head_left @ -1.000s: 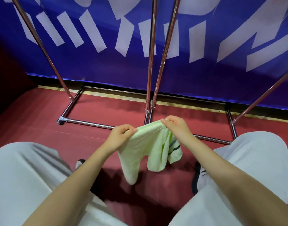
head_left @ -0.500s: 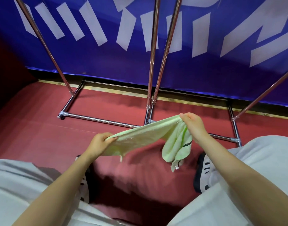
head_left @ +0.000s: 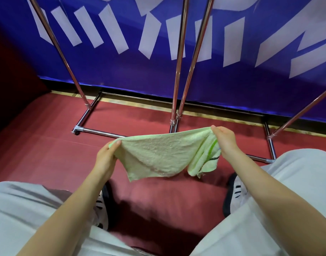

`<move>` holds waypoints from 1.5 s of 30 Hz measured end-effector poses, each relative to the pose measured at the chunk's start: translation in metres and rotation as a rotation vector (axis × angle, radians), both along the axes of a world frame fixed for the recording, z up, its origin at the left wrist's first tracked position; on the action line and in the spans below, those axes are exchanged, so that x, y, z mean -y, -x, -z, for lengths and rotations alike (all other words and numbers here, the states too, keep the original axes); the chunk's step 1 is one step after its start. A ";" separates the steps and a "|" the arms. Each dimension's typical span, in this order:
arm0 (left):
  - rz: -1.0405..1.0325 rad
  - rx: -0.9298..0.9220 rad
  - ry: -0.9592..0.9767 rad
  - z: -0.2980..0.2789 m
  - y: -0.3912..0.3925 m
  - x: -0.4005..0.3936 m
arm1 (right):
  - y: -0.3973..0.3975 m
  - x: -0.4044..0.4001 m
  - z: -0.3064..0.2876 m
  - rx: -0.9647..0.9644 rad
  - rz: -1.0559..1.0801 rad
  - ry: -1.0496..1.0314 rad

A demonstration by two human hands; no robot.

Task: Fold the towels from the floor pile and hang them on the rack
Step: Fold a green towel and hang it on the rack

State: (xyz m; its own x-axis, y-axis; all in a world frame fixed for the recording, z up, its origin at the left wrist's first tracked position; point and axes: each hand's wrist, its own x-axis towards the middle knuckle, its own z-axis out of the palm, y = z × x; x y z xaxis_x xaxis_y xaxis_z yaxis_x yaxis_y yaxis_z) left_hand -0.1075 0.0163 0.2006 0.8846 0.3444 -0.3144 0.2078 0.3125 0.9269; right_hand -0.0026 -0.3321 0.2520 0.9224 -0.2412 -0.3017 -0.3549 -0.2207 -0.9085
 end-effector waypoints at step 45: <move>0.250 -0.014 -0.360 -0.041 -0.020 0.160 | 0.038 -0.056 -0.032 0.422 -0.600 0.172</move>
